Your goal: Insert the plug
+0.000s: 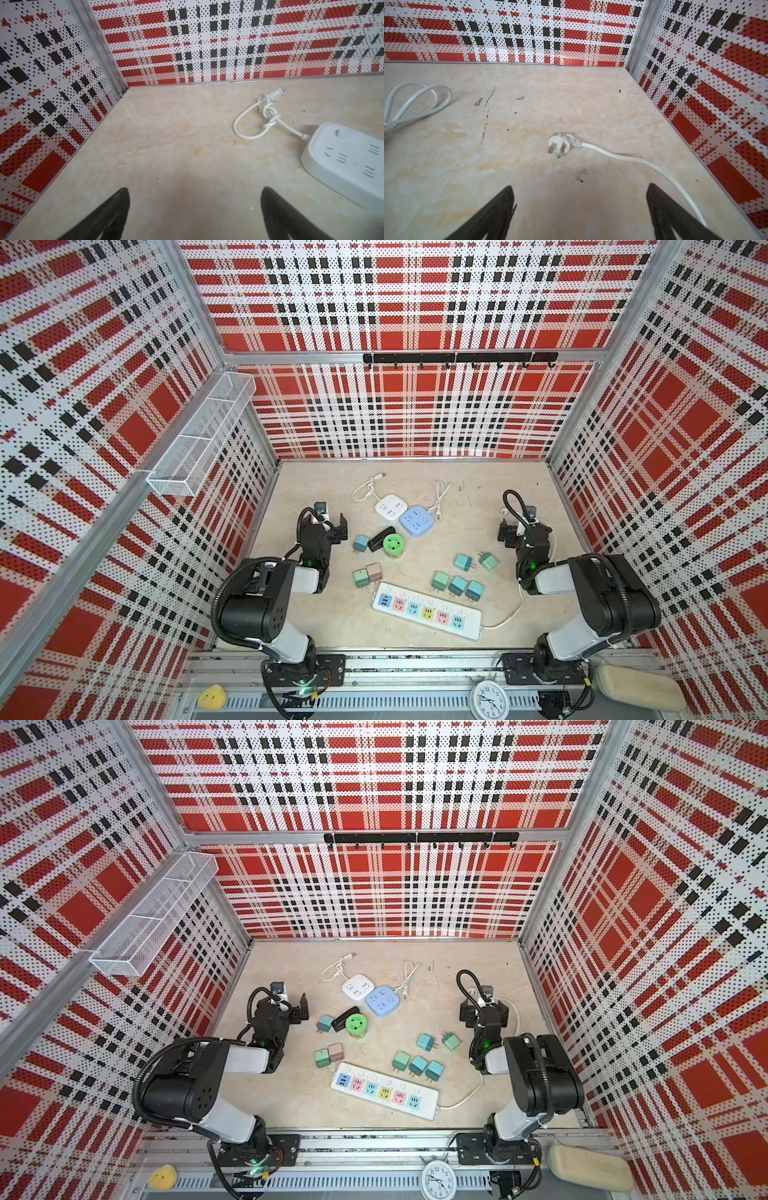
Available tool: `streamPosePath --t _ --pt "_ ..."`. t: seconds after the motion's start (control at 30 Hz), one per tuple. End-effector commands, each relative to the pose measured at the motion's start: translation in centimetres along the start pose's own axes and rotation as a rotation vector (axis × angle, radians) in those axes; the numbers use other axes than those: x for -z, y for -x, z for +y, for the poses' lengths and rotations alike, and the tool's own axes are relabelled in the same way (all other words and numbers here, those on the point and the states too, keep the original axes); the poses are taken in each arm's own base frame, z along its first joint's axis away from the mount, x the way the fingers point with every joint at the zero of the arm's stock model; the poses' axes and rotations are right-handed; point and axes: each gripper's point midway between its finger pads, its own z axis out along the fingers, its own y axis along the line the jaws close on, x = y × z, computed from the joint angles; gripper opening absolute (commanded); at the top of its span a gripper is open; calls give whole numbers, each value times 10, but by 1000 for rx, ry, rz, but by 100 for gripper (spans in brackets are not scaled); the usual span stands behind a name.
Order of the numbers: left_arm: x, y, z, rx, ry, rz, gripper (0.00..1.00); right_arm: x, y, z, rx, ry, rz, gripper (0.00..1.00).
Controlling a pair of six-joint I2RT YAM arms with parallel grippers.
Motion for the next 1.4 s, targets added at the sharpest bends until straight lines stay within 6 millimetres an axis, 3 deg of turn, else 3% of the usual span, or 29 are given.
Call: streamPosePath --t 0.0,0.9,1.0,1.1,1.23,1.33,1.37 --pt "0 1 2 14 2 -2 99 -2 18 2 -9 14 -56 100" --pt "0 1 2 15 2 -2 99 -1 19 2 -11 15 -60 100" --pt "2 1 -1 7 -2 -6 99 7 29 2 -5 28 -85 100" --pt "16 9 -2 -27 49 -70 99 18 42 -2 -5 18 -91 100" --pt "49 39 -9 -85 81 -161 99 33 58 -10 -3 -88 -97 100" --pt "61 54 -1 -58 152 -151 99 40 67 -3 -54 -36 -63 100" --pt "65 59 -10 -40 123 -149 99 44 71 0 -95 -14 -50 100"
